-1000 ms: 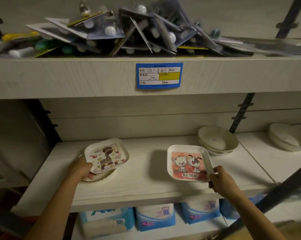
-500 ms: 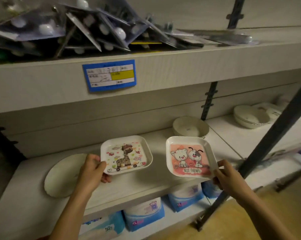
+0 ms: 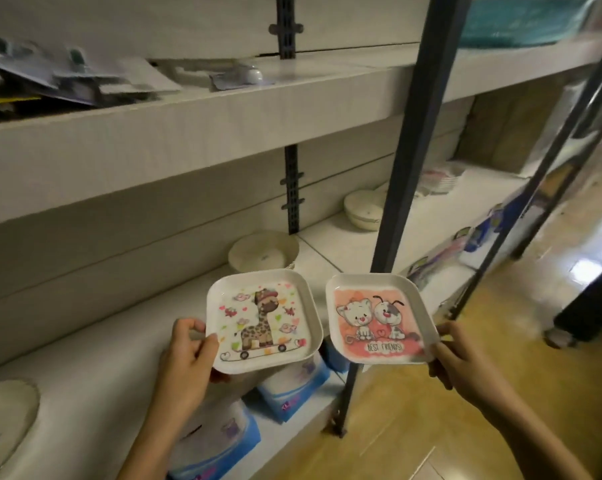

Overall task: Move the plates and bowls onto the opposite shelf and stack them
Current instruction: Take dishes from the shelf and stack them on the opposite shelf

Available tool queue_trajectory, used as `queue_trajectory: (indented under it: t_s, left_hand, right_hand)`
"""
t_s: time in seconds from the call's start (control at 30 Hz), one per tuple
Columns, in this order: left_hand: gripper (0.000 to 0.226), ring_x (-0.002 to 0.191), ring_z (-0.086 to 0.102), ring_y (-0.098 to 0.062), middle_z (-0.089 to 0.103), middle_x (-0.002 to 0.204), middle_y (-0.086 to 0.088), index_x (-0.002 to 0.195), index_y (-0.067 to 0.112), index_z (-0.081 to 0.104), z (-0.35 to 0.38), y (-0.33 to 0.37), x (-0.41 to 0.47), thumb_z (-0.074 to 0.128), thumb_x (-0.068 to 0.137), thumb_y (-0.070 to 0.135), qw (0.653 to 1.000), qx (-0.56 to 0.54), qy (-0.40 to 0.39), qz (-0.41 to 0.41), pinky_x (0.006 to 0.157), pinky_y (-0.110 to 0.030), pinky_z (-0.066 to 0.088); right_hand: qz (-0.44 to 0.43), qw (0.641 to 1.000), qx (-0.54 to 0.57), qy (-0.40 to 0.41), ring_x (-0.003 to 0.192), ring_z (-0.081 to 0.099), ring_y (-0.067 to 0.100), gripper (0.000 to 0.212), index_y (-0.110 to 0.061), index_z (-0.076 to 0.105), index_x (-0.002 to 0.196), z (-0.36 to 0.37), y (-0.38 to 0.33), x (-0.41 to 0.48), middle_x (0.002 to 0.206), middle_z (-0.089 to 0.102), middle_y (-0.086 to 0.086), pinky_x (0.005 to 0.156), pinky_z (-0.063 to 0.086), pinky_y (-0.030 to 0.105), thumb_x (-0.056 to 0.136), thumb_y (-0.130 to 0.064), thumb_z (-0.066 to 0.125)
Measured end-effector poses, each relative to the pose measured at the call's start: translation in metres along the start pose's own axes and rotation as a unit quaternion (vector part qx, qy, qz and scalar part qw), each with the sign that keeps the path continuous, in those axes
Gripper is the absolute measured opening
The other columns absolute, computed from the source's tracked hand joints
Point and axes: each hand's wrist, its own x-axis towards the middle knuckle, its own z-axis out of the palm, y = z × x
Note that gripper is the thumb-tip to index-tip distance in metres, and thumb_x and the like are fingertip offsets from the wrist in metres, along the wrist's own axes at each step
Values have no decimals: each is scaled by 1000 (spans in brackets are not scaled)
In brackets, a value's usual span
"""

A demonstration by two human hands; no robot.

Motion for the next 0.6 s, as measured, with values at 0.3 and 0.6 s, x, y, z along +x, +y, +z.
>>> queue_trajectory:
  t_s: [0.3, 0.6]
  left_hand:
    - [9, 71, 66, -20, 67, 75, -2, 99, 14, 41, 131, 49, -21, 47, 93, 11, 999, -8, -38, 1, 49, -25, 50]
    - [9, 74, 67, -22, 67, 88, -10, 100, 14, 43, 257, 94, -44, 48, 92, 13, 999, -25, -24, -3, 41, -18, 50]
  right_hand:
    - [29, 999, 11, 31, 53, 43, 20, 11, -2, 48, 101, -126, 72, 27, 62, 57, 11, 44, 33, 24, 97, -8, 40]
    - [25, 999, 7, 46, 48, 42, 16, 11, -6, 50, 96, -243, 137, 78, 58, 59, 9, 44, 31, 26, 96, -13, 42]
